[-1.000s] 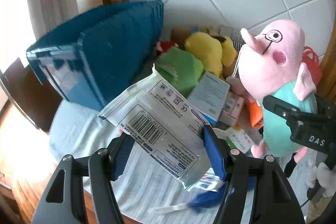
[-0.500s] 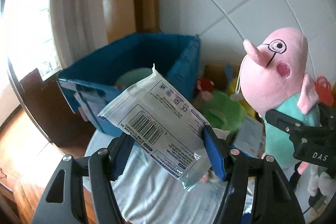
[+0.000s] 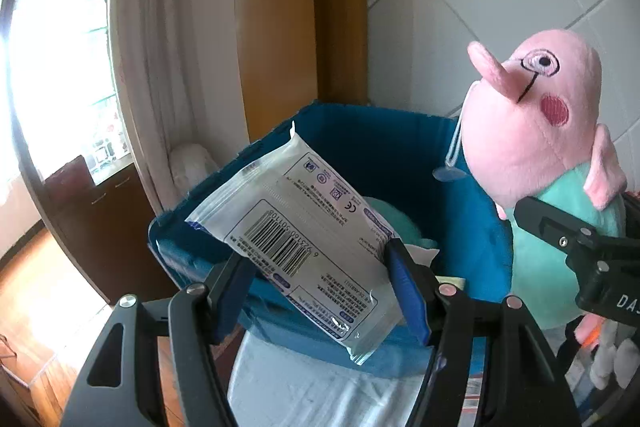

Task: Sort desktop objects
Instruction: 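Carry the white packet with the left tool while the right carries the pig plush to the blue bin, then open the left tool over the blue bin while the right releases the pig plush inside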

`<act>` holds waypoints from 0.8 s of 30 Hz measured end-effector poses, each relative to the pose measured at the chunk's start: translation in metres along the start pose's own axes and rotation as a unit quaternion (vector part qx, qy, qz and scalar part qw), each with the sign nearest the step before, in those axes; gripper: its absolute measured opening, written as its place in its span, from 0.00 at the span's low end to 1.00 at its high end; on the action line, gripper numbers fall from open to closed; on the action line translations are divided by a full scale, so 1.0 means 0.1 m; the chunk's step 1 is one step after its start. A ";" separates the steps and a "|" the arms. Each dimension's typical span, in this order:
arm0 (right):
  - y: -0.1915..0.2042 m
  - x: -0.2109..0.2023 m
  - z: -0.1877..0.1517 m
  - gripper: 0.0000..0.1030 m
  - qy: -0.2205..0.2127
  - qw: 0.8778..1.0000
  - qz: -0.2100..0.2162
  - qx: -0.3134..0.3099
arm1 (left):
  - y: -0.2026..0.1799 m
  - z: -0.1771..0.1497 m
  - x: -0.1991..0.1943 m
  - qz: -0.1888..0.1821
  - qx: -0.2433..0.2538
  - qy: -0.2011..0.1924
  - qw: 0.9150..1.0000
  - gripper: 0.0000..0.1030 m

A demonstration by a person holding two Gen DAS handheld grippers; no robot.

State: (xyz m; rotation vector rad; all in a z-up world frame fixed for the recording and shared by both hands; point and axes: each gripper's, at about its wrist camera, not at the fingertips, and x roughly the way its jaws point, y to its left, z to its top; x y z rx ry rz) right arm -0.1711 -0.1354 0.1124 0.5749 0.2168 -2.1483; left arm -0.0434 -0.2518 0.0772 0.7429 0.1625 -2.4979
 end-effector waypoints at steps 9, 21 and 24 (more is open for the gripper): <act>0.21 0.78 -0.03 0.79 0.052 0.998 -0.024 0.011 | 0.19 0.01 0.64 -0.020 0.006 0.046 0.999 0.62; 0.23 0.71 -0.04 0.97 0.044 0.997 -0.065 0.016 | 0.29 0.03 0.97 -0.038 0.007 0.063 0.997 0.86; 0.22 0.61 -0.04 1.00 0.038 0.996 -0.075 0.014 | 0.30 0.05 0.84 -0.038 0.009 0.054 0.998 0.86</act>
